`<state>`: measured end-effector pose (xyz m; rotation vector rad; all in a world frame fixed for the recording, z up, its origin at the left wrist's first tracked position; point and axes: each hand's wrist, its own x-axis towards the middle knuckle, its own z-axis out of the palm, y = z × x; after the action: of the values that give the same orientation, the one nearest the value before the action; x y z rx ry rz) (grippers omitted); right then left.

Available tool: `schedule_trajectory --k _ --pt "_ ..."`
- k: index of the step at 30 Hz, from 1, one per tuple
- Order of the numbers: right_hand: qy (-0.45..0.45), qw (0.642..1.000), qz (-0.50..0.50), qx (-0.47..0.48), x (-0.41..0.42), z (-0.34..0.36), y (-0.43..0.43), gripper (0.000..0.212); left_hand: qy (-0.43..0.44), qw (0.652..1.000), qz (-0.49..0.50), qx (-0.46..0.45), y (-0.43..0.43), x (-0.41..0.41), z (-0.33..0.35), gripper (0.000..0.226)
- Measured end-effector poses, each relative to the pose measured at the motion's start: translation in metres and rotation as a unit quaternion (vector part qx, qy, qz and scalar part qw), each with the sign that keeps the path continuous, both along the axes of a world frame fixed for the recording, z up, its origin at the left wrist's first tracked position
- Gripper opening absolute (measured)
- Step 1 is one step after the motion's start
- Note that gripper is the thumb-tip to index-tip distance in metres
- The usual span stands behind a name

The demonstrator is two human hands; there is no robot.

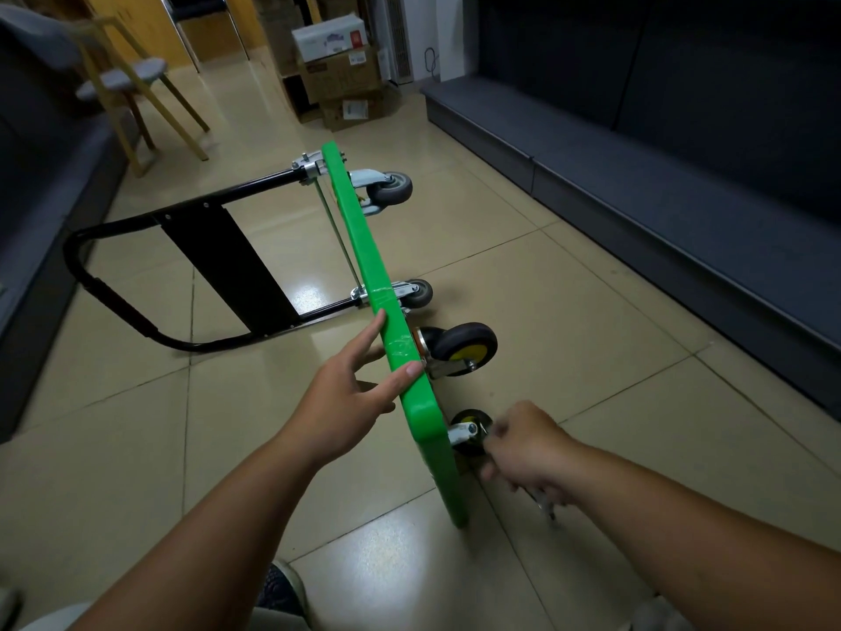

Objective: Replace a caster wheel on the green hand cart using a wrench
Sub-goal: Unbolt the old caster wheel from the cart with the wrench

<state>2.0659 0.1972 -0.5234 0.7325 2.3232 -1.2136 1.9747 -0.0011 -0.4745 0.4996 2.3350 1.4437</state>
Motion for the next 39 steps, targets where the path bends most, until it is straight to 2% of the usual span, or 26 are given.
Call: schedule_trajectory --k 3,6,17,21,25,28,30,32,34,36,39 --pt "0.084 0.991 -0.023 -0.097 -0.013 0.029 -0.007 0.027 0.004 1.000 0.003 0.002 0.002 0.001 0.000 0.098" --pt "0.135 0.979 -0.035 -0.151 -0.022 0.044 -0.012 0.021 0.005 1.000 0.003 0.001 0.002 0.001 0.000 0.098" --pt "0.224 0.954 -0.016 -0.197 -0.019 0.021 -0.020 0.025 0.004 1.000 0.000 0.009 -0.001 0.000 -0.002 0.096" --pt "0.289 0.949 -0.001 -0.123 -0.017 -0.006 -0.025 0.028 0.003 1.000 -0.002 0.004 -0.003 0.000 -0.002 0.101" --pt "0.296 0.953 0.021 -0.055 -0.022 -0.021 -0.033 0.037 0.007 1.000 -0.004 0.002 -0.001 0.000 0.000 0.104" --pt "0.322 0.947 0.017 0.000 -0.019 -0.021 -0.028 0.032 0.005 1.000 -0.001 0.007 -0.001 0.001 0.001 0.100" --pt "0.283 0.958 0.010 0.046 -0.010 -0.024 -0.019 0.020 0.001 1.000 0.001 0.009 -0.002 0.001 0.001 0.098" --pt "0.152 0.985 0.023 0.084 -0.001 -0.029 -0.008 0.018 0.001 1.000 0.001 0.002 -0.002 0.001 0.001 0.097" --pt "0.032 0.997 0.002 0.077 0.004 -0.027 -0.002 0.012 0.003 1.000 0.000 -0.003 -0.001 0.000 0.001 0.096" --pt "0.027 0.998 -0.039 0.036 -0.001 -0.018 0.001 0.019 0.003 1.000 -0.001 -0.005 0.000 0.000 0.001 0.096" --pt "0.131 0.989 -0.072 -0.013 -0.015 0.008 -0.002 0.011 0.005 1.000 0.000 -0.001 0.000 0.000 0.001 0.096"
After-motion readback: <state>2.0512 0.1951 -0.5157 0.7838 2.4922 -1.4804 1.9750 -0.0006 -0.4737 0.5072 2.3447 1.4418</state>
